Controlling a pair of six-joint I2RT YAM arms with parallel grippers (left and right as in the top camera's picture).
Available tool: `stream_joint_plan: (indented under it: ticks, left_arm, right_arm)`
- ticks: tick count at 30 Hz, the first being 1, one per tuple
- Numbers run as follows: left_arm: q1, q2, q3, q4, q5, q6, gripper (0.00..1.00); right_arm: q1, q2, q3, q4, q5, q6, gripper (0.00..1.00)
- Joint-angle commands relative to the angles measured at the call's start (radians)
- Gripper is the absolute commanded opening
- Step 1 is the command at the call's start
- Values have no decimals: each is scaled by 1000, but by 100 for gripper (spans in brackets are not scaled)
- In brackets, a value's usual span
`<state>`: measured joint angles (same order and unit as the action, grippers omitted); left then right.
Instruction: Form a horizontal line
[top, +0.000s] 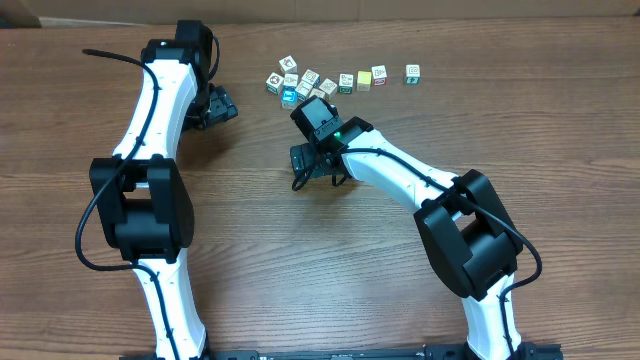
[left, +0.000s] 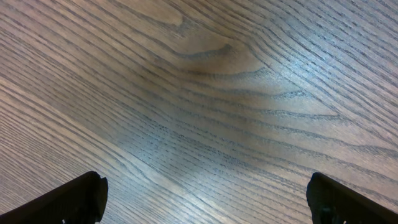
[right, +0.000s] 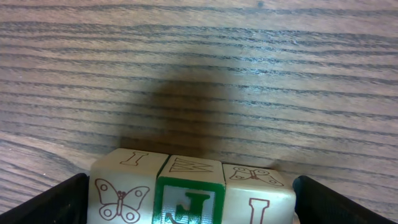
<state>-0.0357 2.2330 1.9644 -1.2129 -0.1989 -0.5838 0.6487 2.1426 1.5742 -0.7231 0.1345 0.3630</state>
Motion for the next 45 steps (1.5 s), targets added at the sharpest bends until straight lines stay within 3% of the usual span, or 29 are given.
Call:
stream_joint_plan:
  ticks: [1, 21, 45]
  left_arm:
    - [-4, -21, 21, -2, -10, 4, 100]
    - [-4, -21, 21, -2, -10, 4, 100]
    - [-4, -21, 21, -2, -10, 4, 100]
  right_arm:
    - [-3, 13, -11, 4, 7, 7, 100]
    - [-3, 13, -11, -4, 11, 60, 91]
    - [-3, 13, -11, -19, 10, 135, 92]
